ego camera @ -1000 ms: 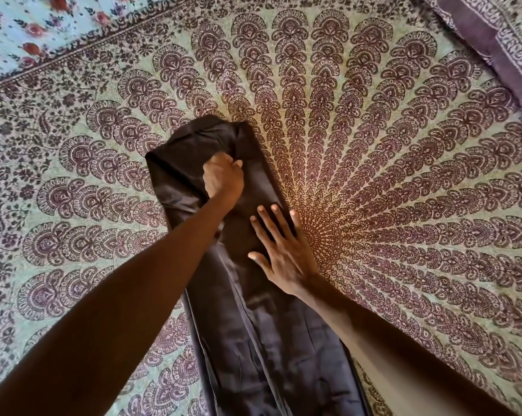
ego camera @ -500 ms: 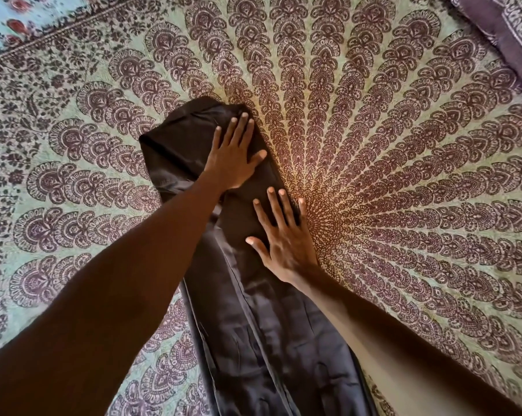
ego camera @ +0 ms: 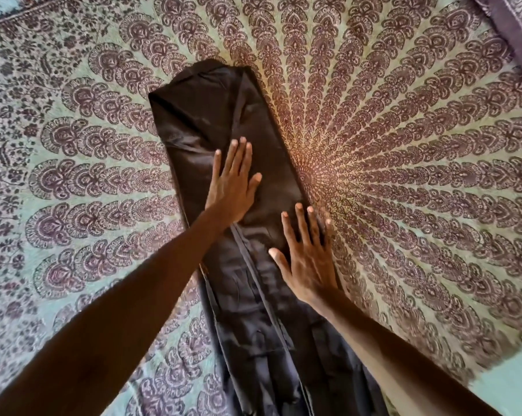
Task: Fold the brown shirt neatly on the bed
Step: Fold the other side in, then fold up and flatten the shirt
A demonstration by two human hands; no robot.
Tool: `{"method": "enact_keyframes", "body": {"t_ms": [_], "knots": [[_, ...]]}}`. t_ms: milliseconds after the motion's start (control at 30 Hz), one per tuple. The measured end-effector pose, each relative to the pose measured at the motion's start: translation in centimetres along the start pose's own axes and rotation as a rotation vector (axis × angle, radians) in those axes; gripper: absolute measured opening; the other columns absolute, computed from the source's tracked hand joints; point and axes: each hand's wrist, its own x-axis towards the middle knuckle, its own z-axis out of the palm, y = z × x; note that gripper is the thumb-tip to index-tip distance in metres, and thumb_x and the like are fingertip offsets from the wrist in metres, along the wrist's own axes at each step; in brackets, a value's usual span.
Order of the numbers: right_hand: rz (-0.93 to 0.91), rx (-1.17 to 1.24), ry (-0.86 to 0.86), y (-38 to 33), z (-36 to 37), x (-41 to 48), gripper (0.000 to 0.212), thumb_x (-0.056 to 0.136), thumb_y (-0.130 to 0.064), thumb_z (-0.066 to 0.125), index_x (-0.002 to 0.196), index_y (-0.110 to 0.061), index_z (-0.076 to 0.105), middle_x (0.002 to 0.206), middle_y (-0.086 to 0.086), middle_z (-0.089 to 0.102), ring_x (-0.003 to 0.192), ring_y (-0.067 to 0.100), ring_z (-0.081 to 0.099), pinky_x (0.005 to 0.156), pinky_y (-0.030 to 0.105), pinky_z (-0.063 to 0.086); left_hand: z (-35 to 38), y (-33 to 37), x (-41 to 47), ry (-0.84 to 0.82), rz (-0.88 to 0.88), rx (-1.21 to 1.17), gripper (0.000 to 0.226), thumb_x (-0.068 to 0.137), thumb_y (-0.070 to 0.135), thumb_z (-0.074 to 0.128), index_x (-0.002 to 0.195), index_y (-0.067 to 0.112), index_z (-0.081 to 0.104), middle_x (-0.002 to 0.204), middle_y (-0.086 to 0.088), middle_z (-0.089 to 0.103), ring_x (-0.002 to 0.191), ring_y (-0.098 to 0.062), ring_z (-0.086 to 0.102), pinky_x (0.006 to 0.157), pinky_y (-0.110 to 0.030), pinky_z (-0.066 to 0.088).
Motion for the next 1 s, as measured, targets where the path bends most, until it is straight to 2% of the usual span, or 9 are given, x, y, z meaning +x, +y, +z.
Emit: {"method": "enact_keyframes", "body": {"t_ms": [167,267,400,467,567,633,767,900,1000], "knots": [[0.001,0.067,0.081,0.4,-0.4,-6.0,0.064,0.101,-0.051,0.028,0.155,-0.022,0.011,0.164,0.007,0.001,0.15,0.027,-0.007,0.122,0.047,0.001,-2.4,3.1,-6.6,0.15,-0.067,-0.317,0.054,0.1,0.035,0.035,0.149,0.012,0.03,0.157,-0.007,0.027,0.148,-0.021,0.019,0.121,-0.041,0.011],[-0.141,0.101,0.115,2.4,0.6,-10.6,0.054,0.098,-0.027,0.046,0.149,-0.015,0.033,0.159,0.009,0.024,0.149,0.029,0.015,0.119,0.051,0.02,-2.6,5.9,-15.0,0.16,-0.045,-0.387,0.044,0.098,0.027,0.043,0.14,0.013,0.043,0.148,-0.007,0.04,0.137,-0.024,0.036,0.117,-0.04,0.02],[-0.423,0.049,0.158,7.0,1.6,-16.0,0.044,0.077,0.002,0.055,0.119,-0.009,0.064,0.132,0.011,0.057,0.123,0.029,0.047,0.101,0.047,0.044,-0.5,7.1,-27.2,0.09,0.295,-0.353,0.045,0.076,0.008,0.063,0.118,0.022,0.057,0.125,-0.002,0.05,0.104,-0.03,0.054,0.092,-0.042,0.042],[-0.57,-0.053,0.134,9.8,1.3,-18.0,0.045,0.076,-0.003,0.044,0.114,-0.008,0.069,0.126,0.013,0.062,0.118,0.029,0.046,0.098,0.045,0.042,0.9,6.2,-32.5,0.017,0.455,-0.259,0.052,0.068,0.007,0.069,0.117,0.023,0.056,0.121,-0.002,0.053,0.104,-0.029,0.056,0.092,-0.041,0.043],[-0.724,-0.244,0.013,13.4,0.8,-19.9,0.051,0.079,-0.008,0.042,0.127,-0.011,0.062,0.134,0.013,0.058,0.126,0.032,0.041,0.102,0.047,0.039,1.9,4.6,-38.3,-0.042,0.503,-0.114,0.047,0.078,0.012,0.054,0.123,0.023,0.058,0.124,-0.003,0.06,0.112,-0.029,0.059,0.102,-0.046,0.037],[-0.806,-0.338,-0.034,14.5,0.5,-20.1,0.053,0.085,-0.009,0.037,0.134,-0.013,0.056,0.14,0.011,0.053,0.13,0.032,0.039,0.106,0.048,0.034,2.1,3.4,-40.3,-0.091,0.492,-0.019,0.055,0.079,0.009,0.045,0.131,0.021,0.057,0.131,-0.003,0.061,0.125,-0.031,0.054,0.11,-0.047,0.028],[-0.99,-0.439,-0.07,14.8,0.6,-19.5,0.051,0.09,-0.011,0.031,0.134,-0.013,0.055,0.141,0.007,0.053,0.134,0.032,0.044,0.112,0.047,0.026,2.3,2.5,-41.5,-0.066,0.566,0.109,0.058,0.082,0.01,0.058,0.139,0.021,0.049,0.145,0.0,0.048,0.148,-0.021,0.006,0.117,-0.048,0.017],[-1.075,-0.467,-0.104,15.2,1.6,-18.7,0.044,0.094,-0.012,0.035,0.133,-0.015,0.056,0.141,0.005,0.054,0.135,0.029,0.044,0.114,0.047,0.027,2.2,2.6,-40.9,-0.049,0.736,0.159,0.042,0.093,0.02,0.048,0.134,0.018,0.053,0.142,-0.005,0.052,0.143,-0.028,0.022,0.119,-0.051,0.015],[-1.09,-0.416,-0.054,15.0,1.7,-18.7,0.041,0.093,-0.009,0.04,0.129,-0.015,0.06,0.136,0.005,0.059,0.129,0.028,0.052,0.113,0.046,0.028,2.3,3.1,-40.6,-0.034,0.742,0.13,0.038,0.09,0.019,0.056,0.128,0.015,0.055,0.137,-0.008,0.057,0.145,-0.027,0.01,0.118,-0.053,0.02]]}}
